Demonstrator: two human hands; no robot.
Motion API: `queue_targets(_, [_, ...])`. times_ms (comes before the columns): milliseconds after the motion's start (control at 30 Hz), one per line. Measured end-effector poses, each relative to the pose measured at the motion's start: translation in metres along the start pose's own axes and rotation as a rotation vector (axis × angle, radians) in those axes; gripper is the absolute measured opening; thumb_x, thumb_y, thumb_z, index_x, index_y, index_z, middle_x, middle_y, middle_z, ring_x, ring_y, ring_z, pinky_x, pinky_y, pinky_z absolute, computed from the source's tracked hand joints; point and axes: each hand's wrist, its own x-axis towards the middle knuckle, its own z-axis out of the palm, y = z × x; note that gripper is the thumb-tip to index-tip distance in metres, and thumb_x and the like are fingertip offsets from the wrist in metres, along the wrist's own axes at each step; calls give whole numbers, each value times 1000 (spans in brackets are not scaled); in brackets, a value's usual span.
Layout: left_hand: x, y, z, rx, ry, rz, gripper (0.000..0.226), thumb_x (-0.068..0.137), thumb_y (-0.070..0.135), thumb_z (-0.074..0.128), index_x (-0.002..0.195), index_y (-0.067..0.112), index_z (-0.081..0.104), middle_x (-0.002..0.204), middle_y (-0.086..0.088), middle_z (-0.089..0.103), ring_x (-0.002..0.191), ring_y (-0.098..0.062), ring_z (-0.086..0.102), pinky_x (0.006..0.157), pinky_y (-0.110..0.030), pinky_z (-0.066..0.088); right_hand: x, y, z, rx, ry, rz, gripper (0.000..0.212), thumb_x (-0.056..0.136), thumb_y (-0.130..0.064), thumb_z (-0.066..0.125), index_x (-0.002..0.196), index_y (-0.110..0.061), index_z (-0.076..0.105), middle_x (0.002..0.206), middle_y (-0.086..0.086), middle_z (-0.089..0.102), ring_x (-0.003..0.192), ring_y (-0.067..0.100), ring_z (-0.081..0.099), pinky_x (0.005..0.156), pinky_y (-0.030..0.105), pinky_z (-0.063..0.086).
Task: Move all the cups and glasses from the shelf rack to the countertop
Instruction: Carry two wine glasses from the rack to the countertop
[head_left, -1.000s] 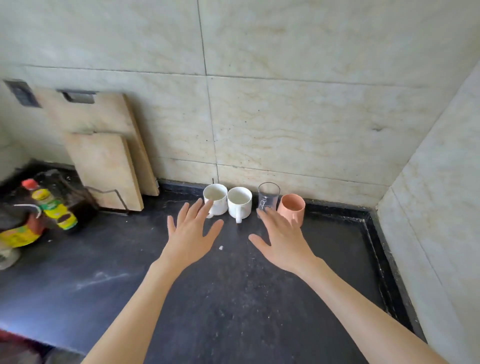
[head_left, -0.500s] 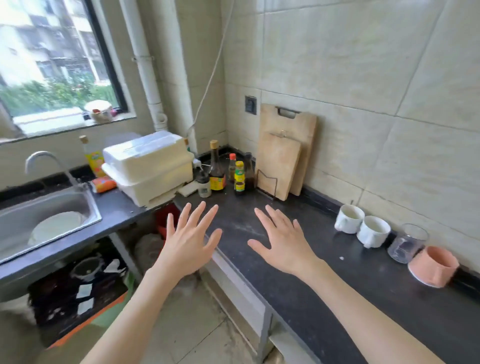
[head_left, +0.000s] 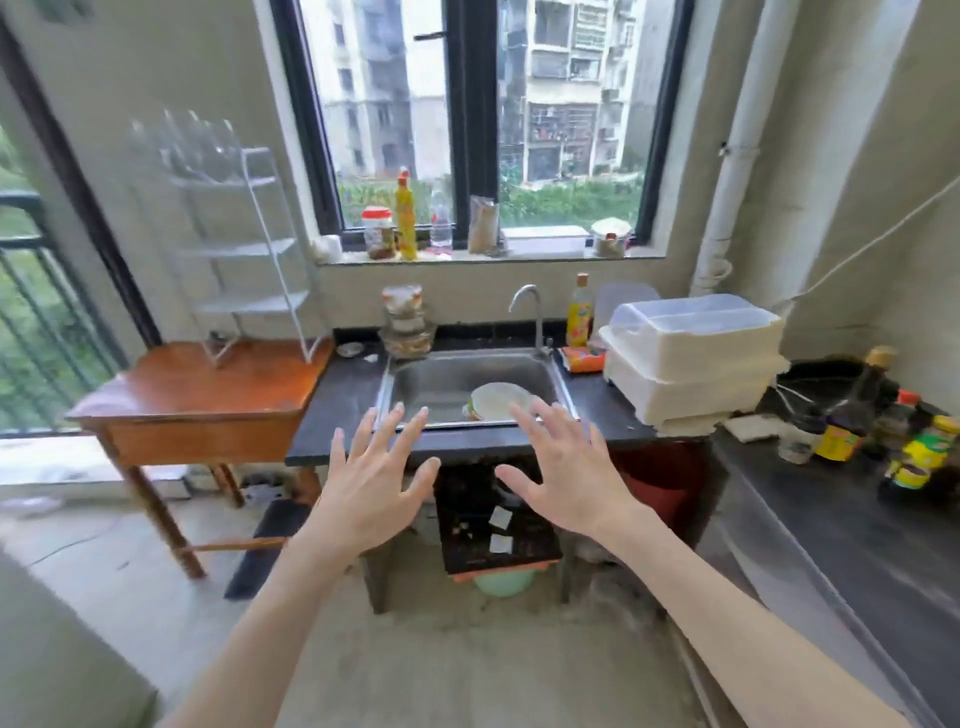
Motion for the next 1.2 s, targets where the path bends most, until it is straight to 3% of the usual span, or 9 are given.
queue_targets(167, [-4,-117,-34,69,35,-178,61,92,54,24,146,39,2,159,6,2,145,-17,-9,113,-49,-9,94,-98,32,58,-12,-178,70,88,-56,40,146,-32,8,158,0,10,145,21,4,116,52,10])
queue_targets(400, [20,-229,-54,121,49,-356,60,91,55,22,146,39,3,159,6,3,145,-18,-8,112,-48,-11,208,-178,84,91,-53,-316,72,87,-58,39,146,-34,6,158,-2,8,145,20,3,114,53,5])
queue_targets(800, [174,-383,-116,136,162,-410,60,92,54,24,146,36,6,159,5,2,144,-14,-12,116,-47,-6,442,-260,103,130,27,-428,70,88,-57,40,146,-31,10,157,2,13,144,23,6,115,52,8])
queue_targets(1200, [294,-528,-135,44,216,-383,59,93,53,27,147,36,9,159,7,6,144,-11,-6,117,-43,-2,617,-336,127,166,81,-448,69,89,-52,43,146,-28,13,156,4,17,144,23,10,116,46,14])
